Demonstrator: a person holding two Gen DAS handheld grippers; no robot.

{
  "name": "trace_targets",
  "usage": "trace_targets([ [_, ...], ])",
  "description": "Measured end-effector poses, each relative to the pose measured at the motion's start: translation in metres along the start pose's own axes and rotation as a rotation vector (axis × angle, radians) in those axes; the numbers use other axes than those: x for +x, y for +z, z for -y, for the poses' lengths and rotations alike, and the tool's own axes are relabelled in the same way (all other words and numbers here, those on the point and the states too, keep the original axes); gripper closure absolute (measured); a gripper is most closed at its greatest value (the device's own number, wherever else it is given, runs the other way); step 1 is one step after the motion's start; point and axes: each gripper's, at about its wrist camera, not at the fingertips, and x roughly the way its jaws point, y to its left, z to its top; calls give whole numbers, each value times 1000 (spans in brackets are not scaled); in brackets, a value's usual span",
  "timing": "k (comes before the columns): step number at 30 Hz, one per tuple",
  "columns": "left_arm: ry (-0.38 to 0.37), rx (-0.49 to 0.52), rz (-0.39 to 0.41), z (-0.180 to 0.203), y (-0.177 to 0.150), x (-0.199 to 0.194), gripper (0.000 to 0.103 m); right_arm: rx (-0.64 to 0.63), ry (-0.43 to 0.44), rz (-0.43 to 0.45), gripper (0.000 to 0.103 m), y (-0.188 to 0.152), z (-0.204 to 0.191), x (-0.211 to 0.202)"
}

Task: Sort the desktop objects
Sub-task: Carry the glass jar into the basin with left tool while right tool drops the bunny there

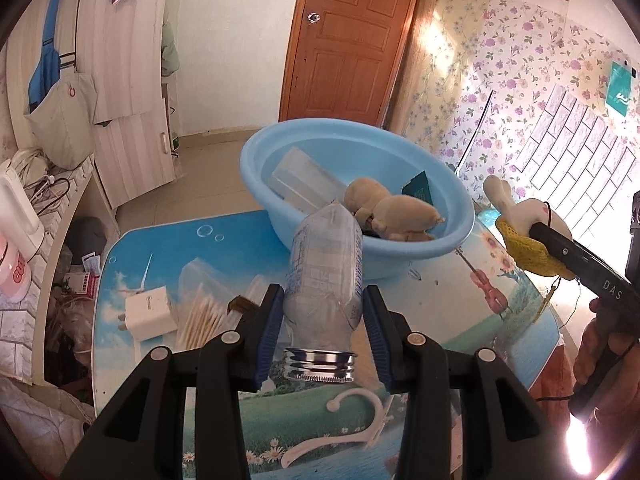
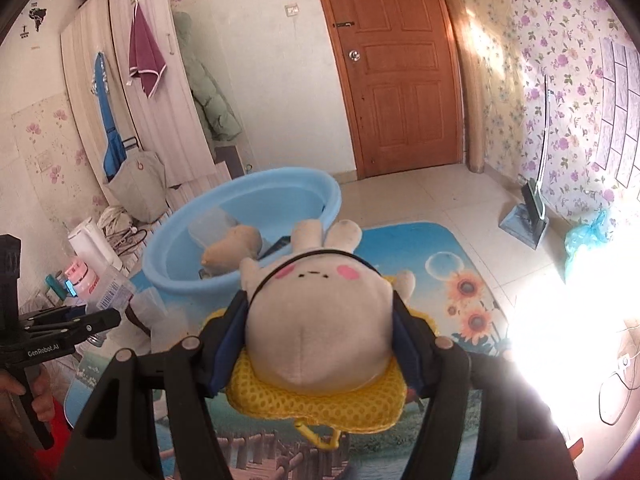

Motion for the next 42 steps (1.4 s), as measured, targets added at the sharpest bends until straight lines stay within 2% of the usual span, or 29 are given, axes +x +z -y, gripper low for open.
trace_targets([
  [6,-6,39,-3,15,21,18,64,-44,53,29,37,20,-19,11],
  [10,-24,51,-4,21,31,30,64,-49,84,17,37,28,-26,27],
  [12,-7,74,4,26,36,36,64,-65,99,9,37,31,-30,36],
  [19,-23,92,-12,30,51,57,64,-95,109,3,37,48,-36,72],
  [27,-45,105,-11,35,63,74,64,-101,121,-11,35,48,-34,91],
  [35,-4,102,-14,33,85,98,64,-137,137,-39,34,54,-35,116],
  [39,13,100,-7,30,98,108,52,-154,192,-65,29,61,-32,131],
  [42,31,77,-25,25,106,118,48,-178,207,-97,29,69,-31,145],
])
